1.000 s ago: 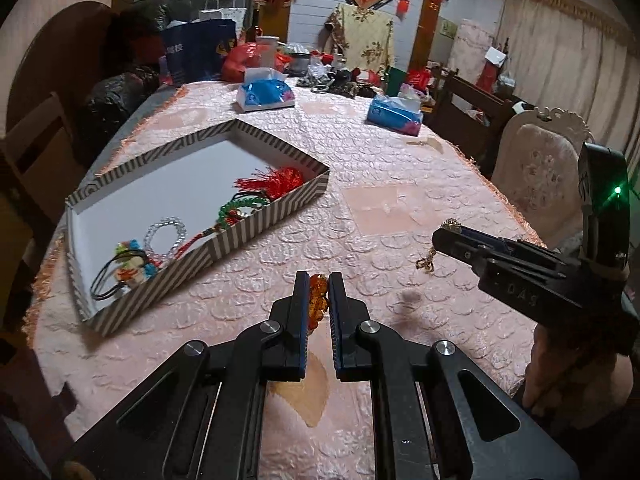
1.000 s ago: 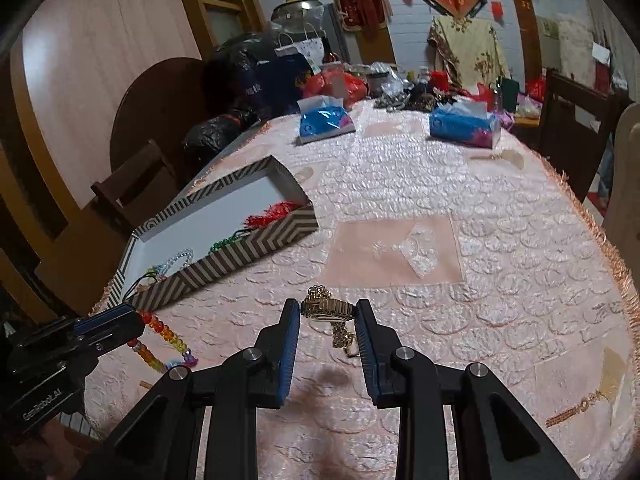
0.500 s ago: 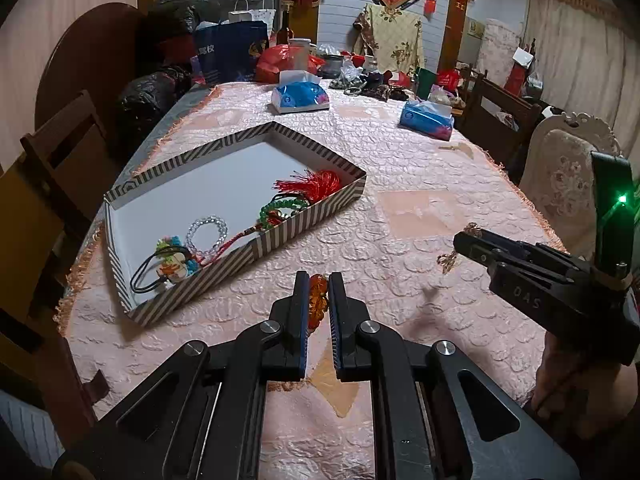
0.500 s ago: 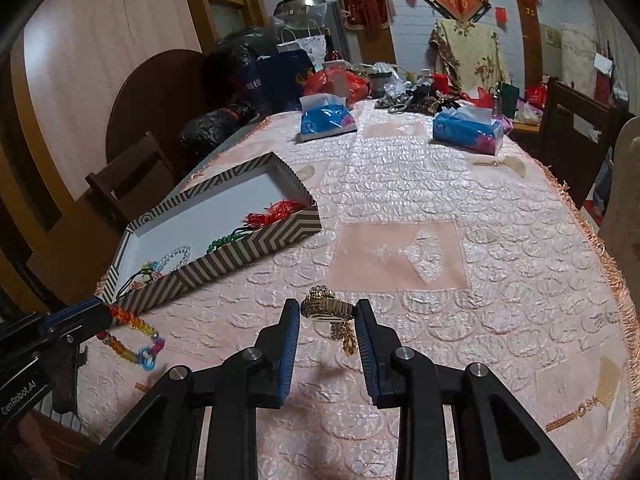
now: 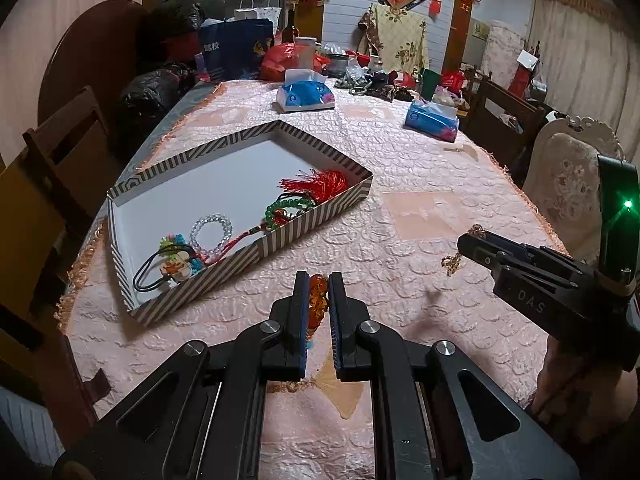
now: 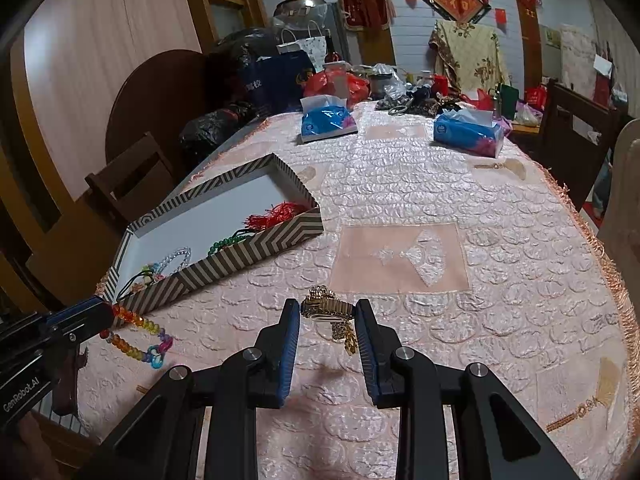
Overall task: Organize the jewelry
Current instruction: 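Lift the bead bracelet with the left tool while the right tool lifts the gold watch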
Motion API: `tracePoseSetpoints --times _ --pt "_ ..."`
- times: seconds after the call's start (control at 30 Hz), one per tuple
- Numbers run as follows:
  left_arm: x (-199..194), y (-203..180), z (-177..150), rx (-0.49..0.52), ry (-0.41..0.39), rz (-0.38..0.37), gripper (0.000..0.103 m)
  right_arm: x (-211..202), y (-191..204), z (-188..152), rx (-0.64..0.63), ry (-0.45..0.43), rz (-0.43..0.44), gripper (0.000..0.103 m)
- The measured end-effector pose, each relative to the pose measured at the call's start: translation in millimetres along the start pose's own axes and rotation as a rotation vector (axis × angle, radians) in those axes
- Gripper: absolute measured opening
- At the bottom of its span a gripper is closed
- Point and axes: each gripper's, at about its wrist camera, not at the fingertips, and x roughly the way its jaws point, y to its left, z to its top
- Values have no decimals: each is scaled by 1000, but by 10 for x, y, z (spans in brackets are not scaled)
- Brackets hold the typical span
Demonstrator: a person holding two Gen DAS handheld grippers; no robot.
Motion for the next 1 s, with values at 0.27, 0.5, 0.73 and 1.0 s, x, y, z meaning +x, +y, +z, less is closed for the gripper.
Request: tracePoseSetpoints --times 0.27,0.5,0.73,1.0 --pt "12 -1 -25 -7 5 -8 8 18 44 -1 -19 4 -20 27" --pt "21 -2 -34 -13 6 -6 8 25 60 -2 -24 6 -22 27" --pt "31 -13 -36 -11 5 -8 8 46 65 -5 -25 9 -22 27" --pt "44 -22 -7 -6 6 -13 8 53 63 -6 -26 9 -21 27"
